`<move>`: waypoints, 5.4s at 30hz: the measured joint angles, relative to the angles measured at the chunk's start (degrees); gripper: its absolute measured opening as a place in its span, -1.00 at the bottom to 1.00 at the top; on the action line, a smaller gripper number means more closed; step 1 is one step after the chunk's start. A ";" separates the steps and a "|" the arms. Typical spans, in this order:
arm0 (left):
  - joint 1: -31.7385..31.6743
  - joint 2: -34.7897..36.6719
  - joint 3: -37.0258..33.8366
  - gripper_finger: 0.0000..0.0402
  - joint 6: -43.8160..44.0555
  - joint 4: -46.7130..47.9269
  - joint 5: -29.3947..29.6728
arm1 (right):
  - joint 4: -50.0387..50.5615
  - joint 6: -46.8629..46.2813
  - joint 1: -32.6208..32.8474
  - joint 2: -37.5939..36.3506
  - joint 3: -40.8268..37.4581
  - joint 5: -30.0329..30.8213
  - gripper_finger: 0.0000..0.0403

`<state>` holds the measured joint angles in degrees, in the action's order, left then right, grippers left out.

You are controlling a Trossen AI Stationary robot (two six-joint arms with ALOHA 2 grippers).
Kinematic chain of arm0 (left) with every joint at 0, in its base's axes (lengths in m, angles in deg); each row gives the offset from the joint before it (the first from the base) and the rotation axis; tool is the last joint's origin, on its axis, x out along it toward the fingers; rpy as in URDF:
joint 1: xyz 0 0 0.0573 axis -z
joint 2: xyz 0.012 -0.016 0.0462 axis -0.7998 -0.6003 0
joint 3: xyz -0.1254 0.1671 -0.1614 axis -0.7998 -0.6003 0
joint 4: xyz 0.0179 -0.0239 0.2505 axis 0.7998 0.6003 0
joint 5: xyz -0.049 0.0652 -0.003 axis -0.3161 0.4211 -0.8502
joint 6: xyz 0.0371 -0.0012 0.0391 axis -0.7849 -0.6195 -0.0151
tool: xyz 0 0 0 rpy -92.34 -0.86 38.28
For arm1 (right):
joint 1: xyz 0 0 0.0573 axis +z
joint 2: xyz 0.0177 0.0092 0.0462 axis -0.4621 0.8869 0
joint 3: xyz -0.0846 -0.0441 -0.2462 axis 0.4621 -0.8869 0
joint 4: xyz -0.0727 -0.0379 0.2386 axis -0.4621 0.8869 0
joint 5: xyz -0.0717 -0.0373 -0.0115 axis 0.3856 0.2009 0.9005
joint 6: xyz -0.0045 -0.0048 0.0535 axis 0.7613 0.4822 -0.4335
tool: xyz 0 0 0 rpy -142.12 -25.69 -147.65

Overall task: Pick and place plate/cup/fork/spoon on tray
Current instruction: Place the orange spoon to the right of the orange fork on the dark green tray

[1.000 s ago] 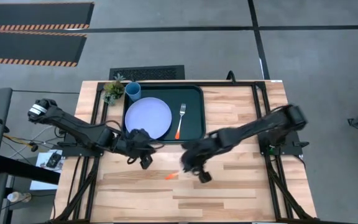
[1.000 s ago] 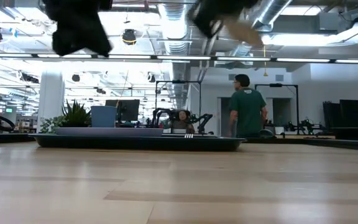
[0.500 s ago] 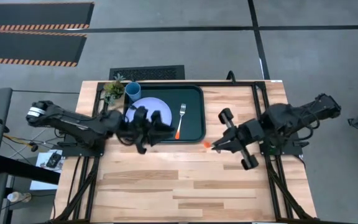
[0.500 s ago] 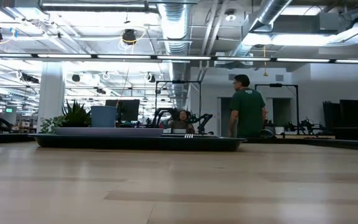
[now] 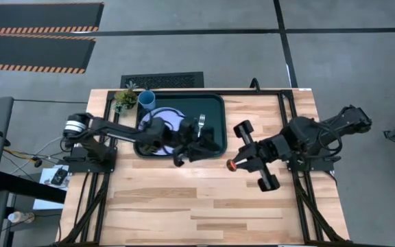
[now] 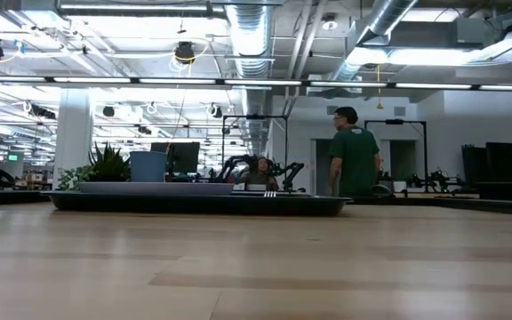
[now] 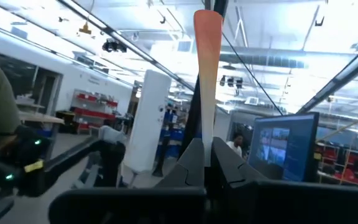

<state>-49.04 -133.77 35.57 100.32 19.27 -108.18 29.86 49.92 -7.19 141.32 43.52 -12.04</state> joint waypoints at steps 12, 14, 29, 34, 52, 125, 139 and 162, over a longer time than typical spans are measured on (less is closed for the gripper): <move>-2.53 -6.33 12.03 -0.17 1.68 2.22 -11.65 | -1.21 -1.96 0.25 -0.11 0.04 -0.01 -0.95; -2.90 -6.31 13.82 -0.17 2.05 3.63 -15.47 | -1.34 -1.99 0.25 -0.11 0.04 0.00 -0.95; -3.42 -6.32 23.13 -0.17 -3.46 22.55 -24.60 | -0.97 -4.15 0.14 -0.11 0.04 0.00 -0.93; -3.43 -6.29 24.16 -0.17 -3.67 22.92 -27.35 | 0.49 -6.43 -0.26 -0.11 0.04 0.00 -0.92; -3.32 -6.31 24.21 -0.17 -7.62 28.61 -26.83 | -0.24 -4.58 -1.94 -0.62 0.07 -10.35 -0.93; -11.24 -6.12 24.16 -0.17 18.80 13.62 -45.11 | -30.82 -37.51 -15.39 8.38 0.09 -14.76 -0.88; -11.42 -6.13 24.16 -0.17 20.58 13.44 -40.26 | -20.96 -37.62 -17.23 4.53 0.04 -21.31 -0.88; -14.02 -4.91 24.19 -0.17 22.67 21.74 -41.77 | 64.90 10.20 13.90 2.33 0.04 83.56 -0.91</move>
<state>-63.06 -138.68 59.76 122.99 41.01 -149.96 94.76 60.11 6.71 143.66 43.57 71.53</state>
